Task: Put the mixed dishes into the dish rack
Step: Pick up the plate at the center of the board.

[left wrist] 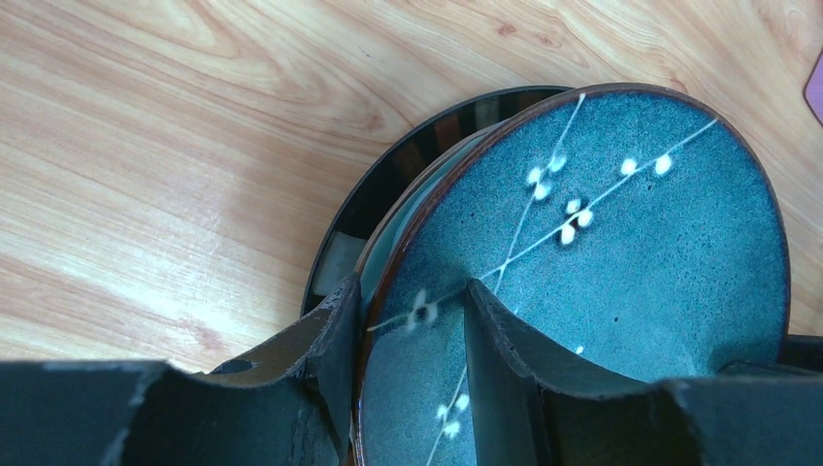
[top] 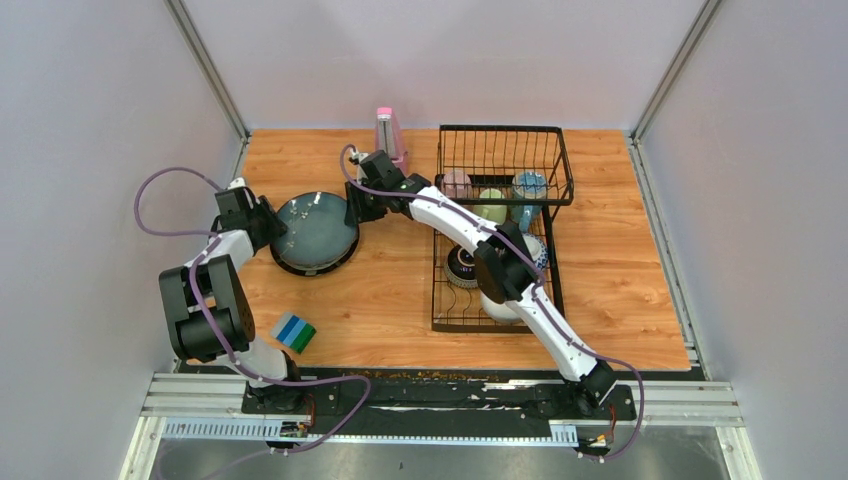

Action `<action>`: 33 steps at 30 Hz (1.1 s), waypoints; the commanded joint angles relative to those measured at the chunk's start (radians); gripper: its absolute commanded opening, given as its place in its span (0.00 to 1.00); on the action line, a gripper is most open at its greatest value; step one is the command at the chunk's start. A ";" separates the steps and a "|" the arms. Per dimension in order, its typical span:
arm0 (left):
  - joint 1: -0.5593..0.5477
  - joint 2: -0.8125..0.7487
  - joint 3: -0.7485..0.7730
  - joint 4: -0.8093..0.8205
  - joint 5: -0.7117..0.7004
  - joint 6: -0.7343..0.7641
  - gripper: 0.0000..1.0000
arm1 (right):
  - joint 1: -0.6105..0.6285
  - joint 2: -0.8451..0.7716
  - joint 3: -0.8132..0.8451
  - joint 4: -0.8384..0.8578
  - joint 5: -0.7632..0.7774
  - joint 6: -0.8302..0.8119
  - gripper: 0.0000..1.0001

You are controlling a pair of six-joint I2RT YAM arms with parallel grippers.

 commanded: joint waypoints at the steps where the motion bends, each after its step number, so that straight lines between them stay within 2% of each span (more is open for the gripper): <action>1: -0.050 -0.070 -0.042 0.115 0.161 -0.035 0.30 | 0.011 -0.130 -0.008 0.091 -0.104 0.042 0.35; 2: -0.050 -0.074 -0.049 0.126 0.170 -0.042 0.34 | 0.011 -0.136 -0.011 0.093 -0.103 0.041 0.36; 6: -0.050 -0.092 -0.046 0.128 0.174 -0.051 0.41 | 0.011 -0.146 -0.014 0.094 -0.098 0.042 0.37; 12: -0.050 -0.084 -0.044 0.136 0.199 -0.056 0.42 | 0.011 -0.144 -0.016 0.095 -0.097 0.046 0.40; 16: -0.050 -0.083 -0.045 0.131 0.203 -0.061 0.41 | 0.014 -0.145 -0.015 0.098 -0.093 0.046 0.37; 25: -0.050 -0.099 -0.029 0.042 0.085 -0.059 0.56 | 0.033 -0.144 -0.008 0.100 -0.107 -0.001 0.37; 33: -0.050 -0.121 -0.016 0.020 0.066 -0.056 0.60 | 0.044 -0.141 -0.005 0.101 -0.090 -0.005 0.36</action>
